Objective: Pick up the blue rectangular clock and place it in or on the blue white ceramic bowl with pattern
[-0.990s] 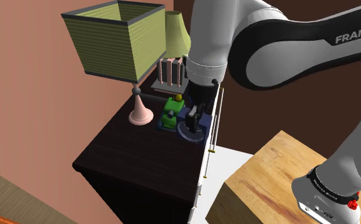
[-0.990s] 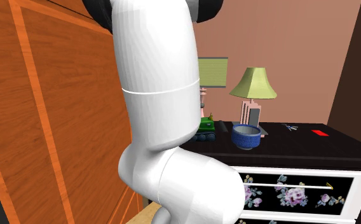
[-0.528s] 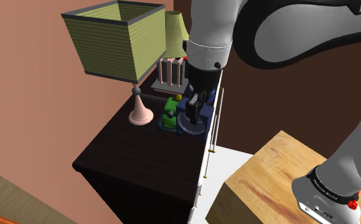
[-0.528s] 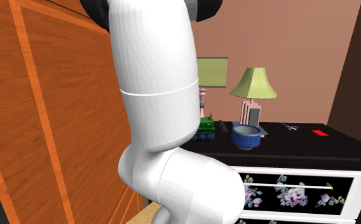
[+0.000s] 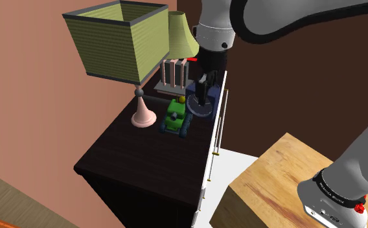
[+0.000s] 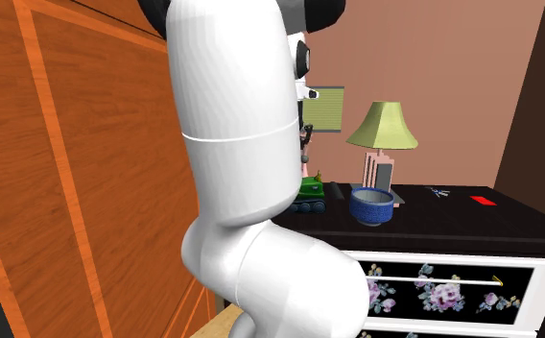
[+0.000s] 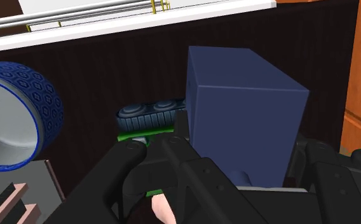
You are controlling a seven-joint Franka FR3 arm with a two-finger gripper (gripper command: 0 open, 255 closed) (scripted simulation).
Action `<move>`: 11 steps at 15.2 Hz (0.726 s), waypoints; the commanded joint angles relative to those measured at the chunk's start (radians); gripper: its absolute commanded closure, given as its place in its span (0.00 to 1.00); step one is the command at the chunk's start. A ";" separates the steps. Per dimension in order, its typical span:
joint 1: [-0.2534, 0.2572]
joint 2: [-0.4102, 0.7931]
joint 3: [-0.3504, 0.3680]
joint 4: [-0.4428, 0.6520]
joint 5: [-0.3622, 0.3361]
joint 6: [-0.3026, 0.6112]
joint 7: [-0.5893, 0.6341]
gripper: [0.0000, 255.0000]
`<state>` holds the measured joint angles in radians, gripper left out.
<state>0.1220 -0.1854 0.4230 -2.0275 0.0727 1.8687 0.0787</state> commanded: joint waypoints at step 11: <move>-0.119 0.138 -0.141 0.159 -0.062 -0.033 -0.237 1.00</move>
<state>0.0110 -0.0629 0.2911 -1.8915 0.0156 1.8436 -0.1418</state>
